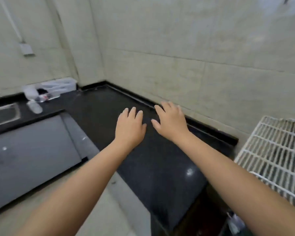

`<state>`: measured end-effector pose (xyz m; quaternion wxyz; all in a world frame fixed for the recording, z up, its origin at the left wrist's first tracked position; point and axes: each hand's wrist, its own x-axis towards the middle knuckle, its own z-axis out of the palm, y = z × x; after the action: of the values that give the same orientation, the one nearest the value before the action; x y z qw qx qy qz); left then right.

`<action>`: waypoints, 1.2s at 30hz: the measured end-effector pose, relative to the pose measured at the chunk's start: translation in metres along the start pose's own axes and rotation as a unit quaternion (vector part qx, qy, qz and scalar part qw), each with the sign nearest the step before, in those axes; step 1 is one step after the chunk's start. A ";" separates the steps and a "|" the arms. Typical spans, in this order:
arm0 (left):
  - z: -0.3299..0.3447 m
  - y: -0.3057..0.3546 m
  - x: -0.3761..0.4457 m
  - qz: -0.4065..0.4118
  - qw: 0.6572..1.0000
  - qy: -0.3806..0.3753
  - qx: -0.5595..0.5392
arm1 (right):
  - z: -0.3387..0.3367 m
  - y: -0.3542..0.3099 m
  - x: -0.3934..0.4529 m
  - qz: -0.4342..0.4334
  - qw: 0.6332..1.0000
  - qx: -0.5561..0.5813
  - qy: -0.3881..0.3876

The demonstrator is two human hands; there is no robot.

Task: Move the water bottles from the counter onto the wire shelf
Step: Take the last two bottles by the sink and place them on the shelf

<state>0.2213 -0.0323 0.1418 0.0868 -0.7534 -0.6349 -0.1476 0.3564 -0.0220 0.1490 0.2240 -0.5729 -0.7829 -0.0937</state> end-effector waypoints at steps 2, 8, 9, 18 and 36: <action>0.003 -0.052 -0.023 -0.056 0.998 -0.027 0.024 | 0.033 -0.048 0.008 -0.028 0.998 0.027 -0.043; 0.026 -0.215 -0.093 -0.183 0.978 -0.091 0.040 | 0.131 -0.202 0.027 -0.122 0.983 0.087 -0.105; 0.029 -0.243 -0.104 -0.202 0.972 -0.109 0.045 | 0.147 -0.230 0.029 -0.133 0.979 0.100 -0.115; 0.043 -0.440 -0.169 -0.314 0.935 -0.157 0.046 | 0.239 -0.411 0.063 -0.155 0.954 0.137 -0.217; 0.122 -0.735 0.022 -0.346 0.908 -0.236 0.020 | 0.453 -0.534 0.337 -0.107 0.946 0.099 -0.290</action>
<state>-0.4840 0.1587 -0.0072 -0.1065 -0.4977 -0.8604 0.0262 -0.3375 0.2752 -0.0378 0.0316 -0.4636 -0.8758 0.1309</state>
